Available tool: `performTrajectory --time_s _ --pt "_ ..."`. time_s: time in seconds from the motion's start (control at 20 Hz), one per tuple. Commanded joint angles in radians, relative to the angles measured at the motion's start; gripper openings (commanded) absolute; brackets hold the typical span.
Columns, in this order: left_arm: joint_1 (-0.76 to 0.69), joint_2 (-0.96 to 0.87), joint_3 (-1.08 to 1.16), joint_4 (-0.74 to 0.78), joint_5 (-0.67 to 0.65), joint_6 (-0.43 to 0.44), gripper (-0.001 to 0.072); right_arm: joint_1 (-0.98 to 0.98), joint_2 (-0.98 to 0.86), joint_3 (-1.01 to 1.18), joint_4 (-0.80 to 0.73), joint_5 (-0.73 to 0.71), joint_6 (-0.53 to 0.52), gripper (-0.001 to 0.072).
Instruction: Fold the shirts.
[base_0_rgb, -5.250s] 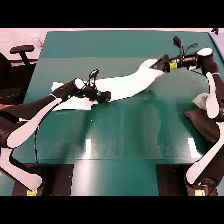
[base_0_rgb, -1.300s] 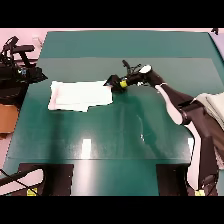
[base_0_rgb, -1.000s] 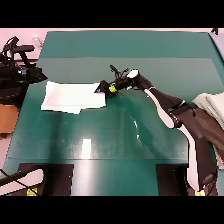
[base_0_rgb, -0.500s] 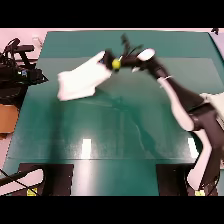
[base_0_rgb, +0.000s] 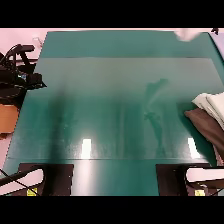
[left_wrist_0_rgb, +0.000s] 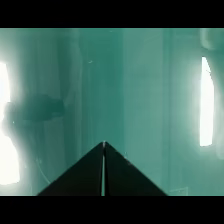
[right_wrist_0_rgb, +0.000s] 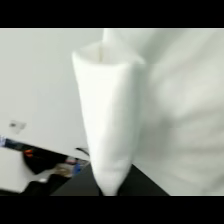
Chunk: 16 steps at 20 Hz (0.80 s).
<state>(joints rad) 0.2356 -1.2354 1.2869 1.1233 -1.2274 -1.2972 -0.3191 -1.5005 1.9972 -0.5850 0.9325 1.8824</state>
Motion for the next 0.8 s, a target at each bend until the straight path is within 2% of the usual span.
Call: performTrajectory --time_s 0.0,0.15,0.25,0.35,0.55,0.75 --pt "0.000 0.000 0.000 0.019 -0.022 -0.015 0.0023 -0.264 0.158 -0.076 -0.359 0.310 0.187 0.0011" --pt "0.000 0.000 0.000 0.018 -0.021 -0.036 0.0023 -0.490 0.286 -0.226 -0.657 0.602 0.164 0.0012" --pt "0.000 0.000 0.000 0.015 -0.021 -0.037 0.0023 -0.666 0.369 -0.327 -0.811 0.686 0.086 0.0012" --pt "0.000 0.000 0.000 0.013 -0.021 -0.037 0.0023 -0.851 0.430 -0.415 -0.891 0.686 0.006 0.0013" --pt "-0.003 0.000 0.000 0.010 -0.023 -0.037 0.0023 -1.185 0.465 -0.579 -0.603 0.671 -0.069 0.0013" --pt "-0.003 0.000 0.000 -0.001 -0.023 -0.036 0.0023 -1.249 0.464 -0.732 -0.586 0.645 -0.085 0.0014"
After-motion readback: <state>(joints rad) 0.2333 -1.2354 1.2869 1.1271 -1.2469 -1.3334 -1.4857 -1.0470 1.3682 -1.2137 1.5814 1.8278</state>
